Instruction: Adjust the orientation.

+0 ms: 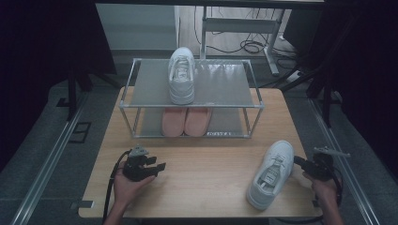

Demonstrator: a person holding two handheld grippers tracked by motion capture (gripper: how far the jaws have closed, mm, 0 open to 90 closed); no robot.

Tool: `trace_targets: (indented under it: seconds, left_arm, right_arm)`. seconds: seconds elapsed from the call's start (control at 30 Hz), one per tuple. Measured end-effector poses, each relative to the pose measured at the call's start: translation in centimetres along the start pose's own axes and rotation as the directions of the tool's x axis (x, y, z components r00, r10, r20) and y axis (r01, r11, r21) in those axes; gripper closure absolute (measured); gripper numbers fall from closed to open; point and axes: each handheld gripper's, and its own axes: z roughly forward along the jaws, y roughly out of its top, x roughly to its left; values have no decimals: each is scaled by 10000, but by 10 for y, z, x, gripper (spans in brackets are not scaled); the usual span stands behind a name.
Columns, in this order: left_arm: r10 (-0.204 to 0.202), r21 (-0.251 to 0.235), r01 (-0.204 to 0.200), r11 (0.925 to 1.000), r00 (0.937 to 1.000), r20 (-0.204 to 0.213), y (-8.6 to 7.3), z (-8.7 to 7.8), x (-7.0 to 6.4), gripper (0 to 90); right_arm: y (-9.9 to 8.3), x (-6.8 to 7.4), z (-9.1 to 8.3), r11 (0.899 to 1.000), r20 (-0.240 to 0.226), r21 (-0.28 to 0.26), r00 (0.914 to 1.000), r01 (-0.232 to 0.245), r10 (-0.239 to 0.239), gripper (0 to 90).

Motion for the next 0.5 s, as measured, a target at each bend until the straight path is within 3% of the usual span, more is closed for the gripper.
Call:
trace_targets:
  seconds: [0.5]
  left_arm:
    - [35,52,-35,10000,10000,-27,0,1,0,485]
  right_arm:
    - [21,9,22,9974,-295,464,9981,549,-536,899]
